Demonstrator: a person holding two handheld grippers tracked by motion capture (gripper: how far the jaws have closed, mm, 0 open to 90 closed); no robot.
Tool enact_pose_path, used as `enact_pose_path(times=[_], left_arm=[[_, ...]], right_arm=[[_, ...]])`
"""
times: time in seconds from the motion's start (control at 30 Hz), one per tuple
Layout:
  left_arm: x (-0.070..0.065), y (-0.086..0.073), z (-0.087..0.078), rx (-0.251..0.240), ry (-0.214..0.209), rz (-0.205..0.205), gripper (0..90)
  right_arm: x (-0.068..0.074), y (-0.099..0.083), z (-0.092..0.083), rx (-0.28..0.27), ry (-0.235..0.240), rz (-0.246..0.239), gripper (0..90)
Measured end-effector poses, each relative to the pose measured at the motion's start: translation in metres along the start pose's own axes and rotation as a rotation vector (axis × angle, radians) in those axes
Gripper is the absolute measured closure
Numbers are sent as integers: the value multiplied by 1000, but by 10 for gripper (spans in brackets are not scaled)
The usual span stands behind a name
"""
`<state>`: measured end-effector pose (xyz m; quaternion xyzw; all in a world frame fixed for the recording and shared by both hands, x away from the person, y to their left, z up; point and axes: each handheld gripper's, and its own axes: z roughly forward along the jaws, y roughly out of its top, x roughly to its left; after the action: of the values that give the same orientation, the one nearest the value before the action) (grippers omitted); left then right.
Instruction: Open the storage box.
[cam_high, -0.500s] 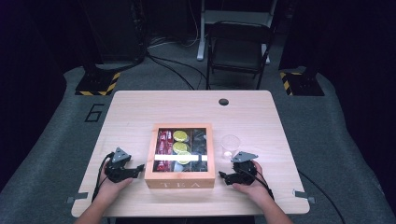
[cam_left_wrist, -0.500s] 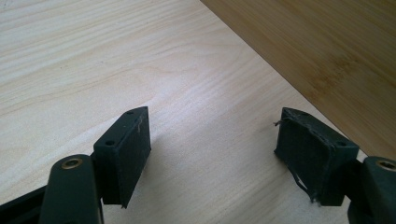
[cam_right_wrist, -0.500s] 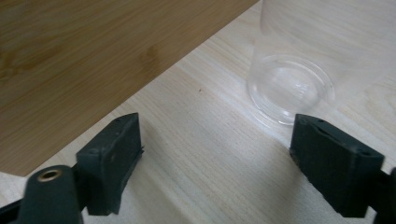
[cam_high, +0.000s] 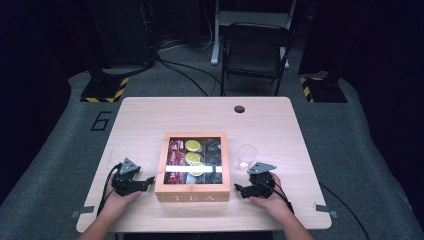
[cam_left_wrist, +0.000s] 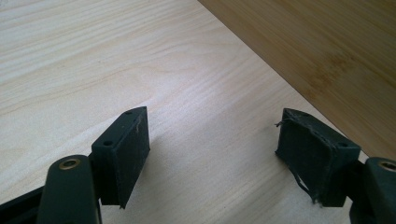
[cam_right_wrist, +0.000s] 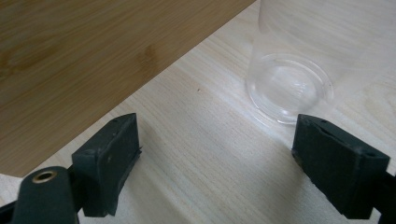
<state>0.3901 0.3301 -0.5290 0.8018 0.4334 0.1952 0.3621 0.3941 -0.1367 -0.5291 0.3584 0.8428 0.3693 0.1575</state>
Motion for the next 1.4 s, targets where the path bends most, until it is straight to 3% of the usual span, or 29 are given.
enact_pose_path(times=[0.47,0.67,0.77,1.1,1.4], left_arm=[[0,0,0,-1,-1,-2,256],[2,2,-2,7,-19,-27,288],[2,3,-4,14,-31,-36,317],[-2,8,-16,-3,-29,-61,360],[-7,12,-25,-7,-30,-57,405]], right_arm=[[-1,0,-1,-1,0,3,159],[-3,1,-5,17,-4,6,285],[-3,4,-9,48,-3,45,354],[-2,9,-20,5,-17,62,450],[-2,12,-29,-19,13,85,539]])
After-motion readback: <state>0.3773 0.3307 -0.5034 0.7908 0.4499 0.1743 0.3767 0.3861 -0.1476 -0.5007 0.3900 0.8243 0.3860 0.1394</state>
